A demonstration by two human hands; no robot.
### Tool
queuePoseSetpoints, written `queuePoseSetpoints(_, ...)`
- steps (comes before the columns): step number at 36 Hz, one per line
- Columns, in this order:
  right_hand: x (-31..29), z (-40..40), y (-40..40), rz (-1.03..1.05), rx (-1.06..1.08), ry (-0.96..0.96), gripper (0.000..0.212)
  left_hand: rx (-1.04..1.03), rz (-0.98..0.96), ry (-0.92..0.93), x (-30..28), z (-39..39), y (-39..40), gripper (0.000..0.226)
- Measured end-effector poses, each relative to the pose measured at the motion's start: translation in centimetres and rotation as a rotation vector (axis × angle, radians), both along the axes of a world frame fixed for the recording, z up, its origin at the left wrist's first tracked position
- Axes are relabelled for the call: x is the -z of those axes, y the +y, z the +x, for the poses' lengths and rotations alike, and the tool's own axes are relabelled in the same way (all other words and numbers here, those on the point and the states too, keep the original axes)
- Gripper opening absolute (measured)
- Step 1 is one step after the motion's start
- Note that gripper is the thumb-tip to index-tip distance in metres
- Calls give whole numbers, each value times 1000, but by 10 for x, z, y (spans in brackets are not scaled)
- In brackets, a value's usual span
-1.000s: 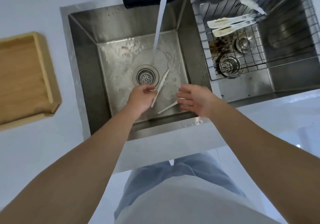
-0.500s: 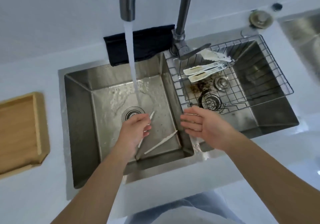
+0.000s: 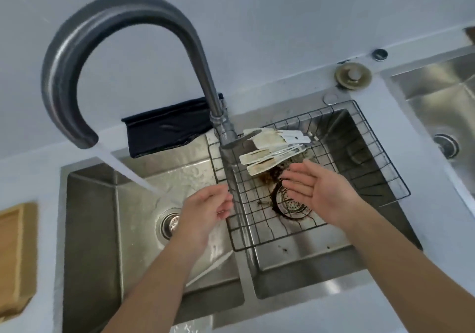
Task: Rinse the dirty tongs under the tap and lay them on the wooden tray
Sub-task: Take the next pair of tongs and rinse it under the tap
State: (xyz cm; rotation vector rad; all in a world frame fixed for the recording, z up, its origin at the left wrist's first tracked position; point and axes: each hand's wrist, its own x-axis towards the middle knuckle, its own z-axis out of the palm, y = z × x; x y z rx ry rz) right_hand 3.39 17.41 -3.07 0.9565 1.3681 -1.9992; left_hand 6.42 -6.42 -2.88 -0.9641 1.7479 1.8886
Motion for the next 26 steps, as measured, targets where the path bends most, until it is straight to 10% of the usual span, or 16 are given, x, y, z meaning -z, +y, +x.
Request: queuePoseSetpoints(26, 76, -102, 75, 405, -1, -24, 22, -128, -47, -67, 5, -90, 99, 13)
